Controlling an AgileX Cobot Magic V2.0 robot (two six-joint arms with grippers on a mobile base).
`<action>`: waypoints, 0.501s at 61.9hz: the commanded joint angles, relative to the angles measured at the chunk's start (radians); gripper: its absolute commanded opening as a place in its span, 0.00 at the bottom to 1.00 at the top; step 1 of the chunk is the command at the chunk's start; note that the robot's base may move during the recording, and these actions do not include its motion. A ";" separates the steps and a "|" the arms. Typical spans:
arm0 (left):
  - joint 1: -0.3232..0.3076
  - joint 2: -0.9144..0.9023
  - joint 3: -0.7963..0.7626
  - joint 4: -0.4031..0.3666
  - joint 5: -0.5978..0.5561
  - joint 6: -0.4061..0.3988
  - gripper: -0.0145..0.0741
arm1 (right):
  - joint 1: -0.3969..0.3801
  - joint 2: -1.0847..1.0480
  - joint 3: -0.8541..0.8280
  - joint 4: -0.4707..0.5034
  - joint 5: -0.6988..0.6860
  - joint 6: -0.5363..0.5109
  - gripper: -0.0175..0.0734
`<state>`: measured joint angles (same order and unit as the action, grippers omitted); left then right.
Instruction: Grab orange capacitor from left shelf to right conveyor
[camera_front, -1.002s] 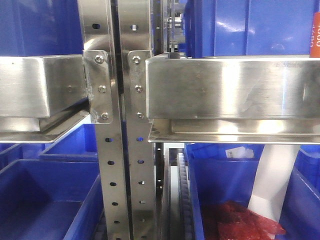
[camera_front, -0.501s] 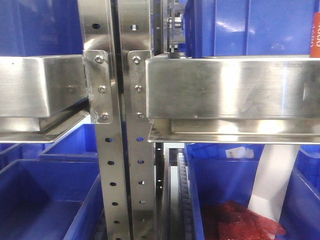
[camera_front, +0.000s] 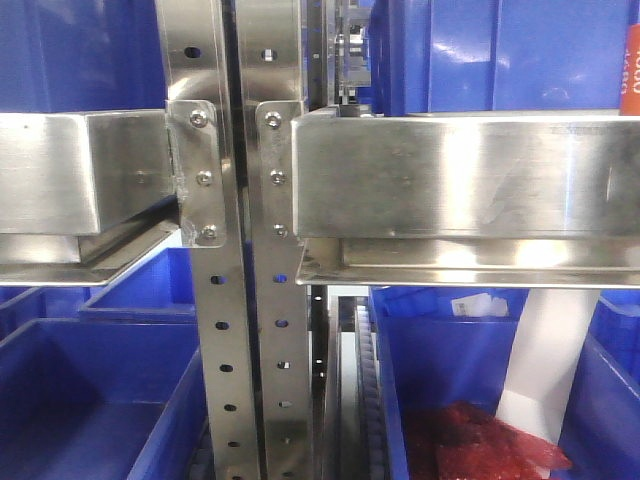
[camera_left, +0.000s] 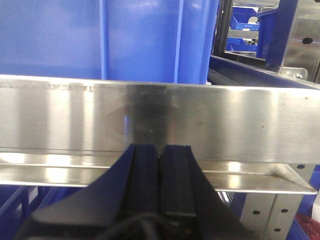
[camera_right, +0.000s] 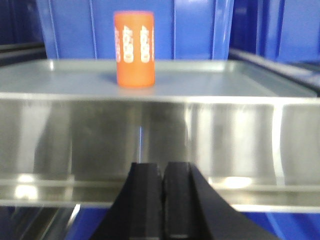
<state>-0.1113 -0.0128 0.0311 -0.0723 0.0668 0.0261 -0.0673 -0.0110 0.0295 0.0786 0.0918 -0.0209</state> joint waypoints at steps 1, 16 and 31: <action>-0.002 -0.011 -0.005 -0.002 -0.091 -0.002 0.02 | -0.005 -0.013 -0.012 -0.001 -0.172 -0.007 0.26; -0.002 -0.011 -0.005 -0.002 -0.091 -0.002 0.02 | -0.005 0.009 -0.196 -0.001 -0.117 -0.007 0.26; -0.002 -0.011 -0.005 -0.002 -0.091 -0.002 0.02 | -0.005 0.192 -0.429 -0.002 -0.001 -0.007 0.41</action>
<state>-0.1113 -0.0128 0.0311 -0.0723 0.0668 0.0261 -0.0673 0.0974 -0.3055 0.0786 0.1311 -0.0209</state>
